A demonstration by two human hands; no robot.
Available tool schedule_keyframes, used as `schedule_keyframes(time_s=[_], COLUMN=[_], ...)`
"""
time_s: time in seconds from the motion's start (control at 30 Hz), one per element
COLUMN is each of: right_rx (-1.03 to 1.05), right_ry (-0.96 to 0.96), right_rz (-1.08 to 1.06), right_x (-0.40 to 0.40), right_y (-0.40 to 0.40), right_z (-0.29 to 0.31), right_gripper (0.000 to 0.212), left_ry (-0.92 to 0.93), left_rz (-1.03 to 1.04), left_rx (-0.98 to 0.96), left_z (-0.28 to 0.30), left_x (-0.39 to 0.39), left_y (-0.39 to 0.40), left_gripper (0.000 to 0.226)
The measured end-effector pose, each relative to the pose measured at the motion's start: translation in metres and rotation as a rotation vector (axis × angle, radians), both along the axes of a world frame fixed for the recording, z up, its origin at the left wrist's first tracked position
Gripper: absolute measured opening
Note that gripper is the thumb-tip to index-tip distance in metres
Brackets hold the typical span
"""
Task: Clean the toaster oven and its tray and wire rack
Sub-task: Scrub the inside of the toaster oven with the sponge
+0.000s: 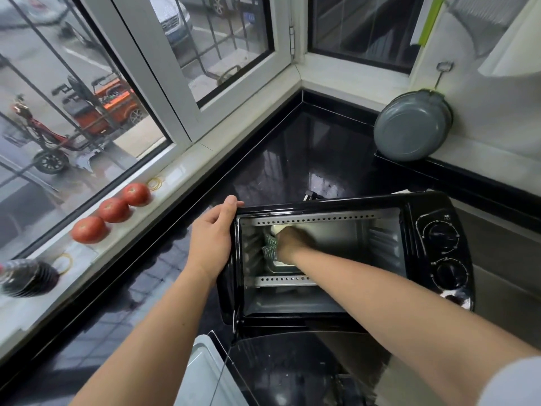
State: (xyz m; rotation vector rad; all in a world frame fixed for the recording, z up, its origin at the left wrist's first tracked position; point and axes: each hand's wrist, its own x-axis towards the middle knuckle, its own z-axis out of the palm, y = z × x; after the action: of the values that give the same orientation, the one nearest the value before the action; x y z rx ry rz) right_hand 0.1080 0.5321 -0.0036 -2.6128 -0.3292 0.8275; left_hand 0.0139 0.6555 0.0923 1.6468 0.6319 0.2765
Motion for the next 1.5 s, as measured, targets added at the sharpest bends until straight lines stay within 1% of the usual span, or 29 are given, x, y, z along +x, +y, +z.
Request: schedule_keyframes(time_s=[0.13,0.23,0.27,0.33,0.4,0.53,0.73,0.87,1.03,1.17,1.27,1.4,1.5], right_rx=[-0.004,0.020,0.034,0.071,0.101,0.138,0.022,0.001,0.048,0.087,0.147,0.207,0.222], right_ry=[-0.088,-0.159,-0.169,-0.133,-0.136,-0.211,-0.346,-0.328,-0.346,-0.362,-0.367,-0.389,-0.482], right_rz=[-0.008,-0.074,-0.064,0.051,0.140,0.113,0.154,0.286,0.399,0.432,0.419,0.412,0.472], right_x=[-0.009,-0.004,-0.002,-0.007,-0.012,-0.011,-0.014,-0.011,-0.004,-0.003,-0.006,-0.020,-0.034], right_y=[0.003,-0.001,-0.002,-0.003,-0.003,-0.005,-0.002,-0.003,-0.003,-0.004,-0.008,-0.014,-0.020], right_z=[0.000,0.002,0.000,-0.002,-0.003,-0.002,0.001,-0.001,0.000,-0.002,0.002,0.021,0.043], right_gripper=[0.037,0.035,0.035,0.039,0.044,0.049,0.033,0.029,0.019,0.013,0.008,0.006,0.015], left_ry=[-0.003,0.005,0.005,0.005,0.004,0.003,0.011,0.009,0.003,0.001,0.001,0.011,0.013], left_rz=[0.005,0.002,0.000,-0.003,0.000,-0.002,0.010,0.010,0.012,0.014,0.016,0.022,0.023], left_rx=[0.000,0.010,0.013,0.015,0.011,0.003,-0.014,-0.009,-0.019,-0.009,0.000,-0.003,-0.008], left_z=[-0.001,-0.001,-0.001,-0.001,-0.001,-0.002,0.000,-0.002,-0.002,-0.003,-0.001,0.000,-0.001], left_x=[-0.001,-0.003,-0.003,-0.003,-0.002,-0.003,-0.002,-0.002,-0.001,-0.001,-0.001,0.001,0.001], left_y=[0.000,0.000,0.001,0.000,0.001,0.000,0.000,0.000,0.001,0.001,0.000,0.000,0.000], left_gripper=[0.045,0.044,0.043,0.040,0.040,0.042,0.043,0.041,0.037,0.034,0.032,0.033,0.033])
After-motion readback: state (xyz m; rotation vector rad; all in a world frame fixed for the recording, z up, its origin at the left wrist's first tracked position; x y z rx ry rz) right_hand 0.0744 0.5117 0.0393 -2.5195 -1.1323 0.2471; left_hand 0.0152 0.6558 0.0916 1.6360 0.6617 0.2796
